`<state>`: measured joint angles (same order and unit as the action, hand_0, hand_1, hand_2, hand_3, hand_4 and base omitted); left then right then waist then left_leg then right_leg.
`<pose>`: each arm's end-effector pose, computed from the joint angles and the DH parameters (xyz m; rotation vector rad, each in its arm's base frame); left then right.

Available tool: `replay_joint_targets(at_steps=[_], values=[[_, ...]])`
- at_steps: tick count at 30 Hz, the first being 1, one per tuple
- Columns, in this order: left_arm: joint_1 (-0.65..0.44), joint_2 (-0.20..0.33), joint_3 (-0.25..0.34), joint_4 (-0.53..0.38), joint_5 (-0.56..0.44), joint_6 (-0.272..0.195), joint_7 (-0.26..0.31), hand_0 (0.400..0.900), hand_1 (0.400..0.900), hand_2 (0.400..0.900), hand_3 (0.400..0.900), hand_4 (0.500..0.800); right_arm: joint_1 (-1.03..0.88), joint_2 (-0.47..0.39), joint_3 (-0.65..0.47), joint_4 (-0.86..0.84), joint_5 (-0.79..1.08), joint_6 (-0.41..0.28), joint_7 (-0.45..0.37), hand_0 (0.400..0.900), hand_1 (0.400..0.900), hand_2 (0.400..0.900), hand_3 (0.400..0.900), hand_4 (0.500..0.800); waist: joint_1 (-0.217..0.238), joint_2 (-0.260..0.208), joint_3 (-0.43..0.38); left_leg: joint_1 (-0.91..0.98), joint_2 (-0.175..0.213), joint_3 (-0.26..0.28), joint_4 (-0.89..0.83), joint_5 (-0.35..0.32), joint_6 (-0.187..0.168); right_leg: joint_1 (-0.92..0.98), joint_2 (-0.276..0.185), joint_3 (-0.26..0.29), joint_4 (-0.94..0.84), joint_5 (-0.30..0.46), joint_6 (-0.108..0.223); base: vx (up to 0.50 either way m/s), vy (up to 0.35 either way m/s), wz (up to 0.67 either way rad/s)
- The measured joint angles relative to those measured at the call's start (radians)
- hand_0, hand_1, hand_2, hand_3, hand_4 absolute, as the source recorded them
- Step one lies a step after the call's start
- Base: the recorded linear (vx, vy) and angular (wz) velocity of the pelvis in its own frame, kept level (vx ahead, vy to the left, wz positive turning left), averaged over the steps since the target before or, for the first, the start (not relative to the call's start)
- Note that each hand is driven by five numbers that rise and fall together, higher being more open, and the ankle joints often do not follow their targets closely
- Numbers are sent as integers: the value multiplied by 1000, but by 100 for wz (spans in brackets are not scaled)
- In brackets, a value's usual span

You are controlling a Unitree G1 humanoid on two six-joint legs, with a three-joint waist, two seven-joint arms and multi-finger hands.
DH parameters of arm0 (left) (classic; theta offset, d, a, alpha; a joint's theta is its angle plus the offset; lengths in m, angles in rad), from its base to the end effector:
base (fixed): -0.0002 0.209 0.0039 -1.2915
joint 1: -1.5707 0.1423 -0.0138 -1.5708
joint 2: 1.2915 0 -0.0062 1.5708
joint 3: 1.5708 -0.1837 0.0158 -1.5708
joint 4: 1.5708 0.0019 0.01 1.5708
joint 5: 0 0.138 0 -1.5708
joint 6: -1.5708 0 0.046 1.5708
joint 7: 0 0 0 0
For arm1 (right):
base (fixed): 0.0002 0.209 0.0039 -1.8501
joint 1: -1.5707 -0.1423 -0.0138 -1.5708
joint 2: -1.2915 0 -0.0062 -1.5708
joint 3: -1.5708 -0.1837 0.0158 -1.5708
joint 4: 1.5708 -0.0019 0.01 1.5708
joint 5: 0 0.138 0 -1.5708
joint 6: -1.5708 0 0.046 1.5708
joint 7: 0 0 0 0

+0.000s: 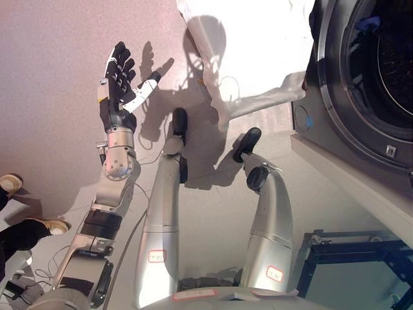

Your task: Put the clothes in the basket into the washing machine.

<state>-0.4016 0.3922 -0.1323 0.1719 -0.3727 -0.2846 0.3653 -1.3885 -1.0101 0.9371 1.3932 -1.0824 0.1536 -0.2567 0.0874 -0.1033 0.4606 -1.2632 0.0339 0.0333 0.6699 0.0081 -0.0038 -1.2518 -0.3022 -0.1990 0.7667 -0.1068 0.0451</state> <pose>0.2718 0.1839 0.1238 -0.0550 -0.4611 0.1905 0.3023 -0.3671 0.2860 -2.4003 0.4119 -0.7003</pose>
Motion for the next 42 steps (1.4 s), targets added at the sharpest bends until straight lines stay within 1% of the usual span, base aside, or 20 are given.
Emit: replay_joint_targets(at_steps=[6, 13, 18, 22, 24, 28, 30, 34, 37, 42], values=[[-1, 0, 2, 0, 0, 1, 0, 900, 900, 900, 900, 800, 32, -1, -17, -1, 0, 0, -2, 900, 900, 900, 900, 800, 10, 0, 0, 19, -1, 1, -11, 0, 0, 16, 0, -3, -10, 0, 0, 0, 0, 0], [-1, 0, 2, 0, 0, 1, 0, 900, 900, 900, 900, 800, 41, 0, -22, -28, 2, 0, -4, 900, 900, 900, 900, 800, 9, 0, 0, 43, -1, 3, -20, 0, 1, 43, 1, -4, -18, 0, 0, 1, 0, 1], [-3, -1, 0, 2, 0, 1, -1, 900, 900, 900, 900, 800, 39, 16, -29, -61, 3, -4, -4, 900, 900, 900, 900, 800, 0, 0, 0, 59, -1, 1, -23, 1, 0, 61, 2, -7, -20, 0, 0, 0, -1, 1], [-4, -2, -3, 10, 0, -1, -1, 900, 900, 900, 900, 800, 38, 52, -31, -88, 5, -7, -4, 900, 900, 900, 900, 800, -11, 0, -1, 81, 0, 0, -25, 0, 1, 83, 3, -8, -29, 0, 1, 0, 0, 0], [-12, -4, -3, 15, 0, -1, 0, 900, 900, 900, 900, 800, 37, 66, -59, -102, 28, -11, -3, 900, 900, 900, 900, 800, -14, 0, -1, 79, 0, 0, -25, 0, 1, 81, 5, -8, -30, 0, 0, 0, 0, 0], [-20, -8, -10, 31, -3, -1, -1, 900, 900, 900, 900, 800, 13, 148, -70, -116, 83, -29, -2, 900, 900, 900, 900, 800, -18, 0, -1, 78, 2, 1, -19, -1, -1, 81, 12, -5, -28, 1, 0, 0, 0, 0], [-28, -10, -16, 50, -21, -1, -1, 900, 900, 900, 900, 800, -4, 195, -76, -124, 103, -33, -3, 900, 900, 900, 900, 800, -18, 0, -1, 78, 4, 1, -15, -2, -3, 79, 14, -3, -25, 1, 0, -31, 22, -6], [-33, -10, -25, 71, -22, -1, 1, 900, 900, 900, 900, 800, -10, 252, -156, -137, 175, -22, -3, 900, 900, 900, 900, 800, -13, 0, -1, 78, 9, 3, -5, -7, -4, 79, 17, -1, -20, 1, -1, -32, 18, -6], [-30, -10, -27, 81, -23, -1, 1, 900, 900, 900, 900, 800, -14, 274, -158, -139, 213, -26, -7, 900, 900, 900, 900, 800, -14, 0, -1, 77, 18, 4, 13, -16, -7, 79, 20, 3, -13, 0, -1, -24, 13, -2], [-31, -14, -30, 82, -34, -1, 1, 900, 900, 900, 900, 800, -4, 308, -230, -144, 333, -44, -23, 900, 900, 900, 900, 800, -17, 0, 0, 78, 20, 5, 26, -21, -9, 79, 26, 9, -6, 0, -2, -14, 30, -8]])
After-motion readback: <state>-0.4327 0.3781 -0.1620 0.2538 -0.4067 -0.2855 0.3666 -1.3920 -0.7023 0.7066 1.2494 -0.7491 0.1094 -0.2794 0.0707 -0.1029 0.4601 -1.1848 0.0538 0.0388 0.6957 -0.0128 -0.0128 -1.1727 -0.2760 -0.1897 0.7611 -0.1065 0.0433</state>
